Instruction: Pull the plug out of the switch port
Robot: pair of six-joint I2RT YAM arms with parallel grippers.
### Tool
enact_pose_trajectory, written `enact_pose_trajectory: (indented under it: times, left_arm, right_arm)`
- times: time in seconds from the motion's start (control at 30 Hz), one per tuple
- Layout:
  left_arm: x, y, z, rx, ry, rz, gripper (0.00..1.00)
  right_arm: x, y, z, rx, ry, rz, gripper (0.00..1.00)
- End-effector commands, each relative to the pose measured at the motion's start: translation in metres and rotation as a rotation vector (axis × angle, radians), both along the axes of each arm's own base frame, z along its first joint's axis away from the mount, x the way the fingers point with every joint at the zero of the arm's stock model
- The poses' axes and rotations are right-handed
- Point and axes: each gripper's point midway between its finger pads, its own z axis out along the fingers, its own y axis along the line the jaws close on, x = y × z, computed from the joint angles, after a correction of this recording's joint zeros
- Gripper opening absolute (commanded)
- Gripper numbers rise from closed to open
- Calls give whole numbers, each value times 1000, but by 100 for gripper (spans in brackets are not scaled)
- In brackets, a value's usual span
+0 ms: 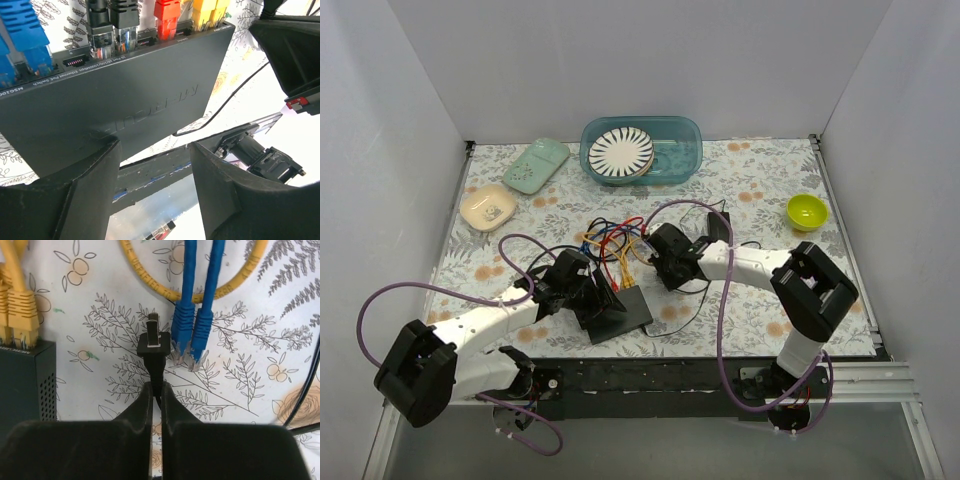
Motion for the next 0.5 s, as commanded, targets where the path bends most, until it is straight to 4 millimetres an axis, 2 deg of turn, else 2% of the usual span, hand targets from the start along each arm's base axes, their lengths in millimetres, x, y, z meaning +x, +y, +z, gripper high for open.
enact_pose_trajectory:
  times: [0.0, 0.1, 0.13, 0.23, 0.27, 0.37, 0.4, 0.43, 0.47]
  left_arm:
    - [-7, 25, -21, 137, 32, 25, 59]
    - [-4, 23, -22, 133, 26, 28, 59]
    - [-2, 21, -22, 127, 21, 29, 59]
    - [-1, 18, -23, 116, 23, 23, 59]
    - [1, 16, -24, 113, 19, 22, 59]
    - [2, 14, -27, 111, 26, 9, 59]
    - [1, 13, -28, 111, 27, 5, 59]
    - [2, 13, -28, 108, 26, 5, 59]
    - [2, 12, -29, 107, 27, 0, 59]
  right_arm:
    - [-12, -38, -5, -134, 32, -140, 1]
    - [-13, -58, 17, -144, -1, -226, 1]
    - [-7, -62, 35, -114, -39, -256, 1]
    - [1, -73, 64, -90, -91, -313, 1]
    - [9, -71, 86, -51, -132, -330, 1]
    - [25, -85, 116, -28, -169, -408, 1]
    - [30, -91, 120, -24, -163, -442, 1]
    - [41, -109, 121, -21, -151, -517, 1]
    - [48, -119, 120, -11, -144, -563, 1]
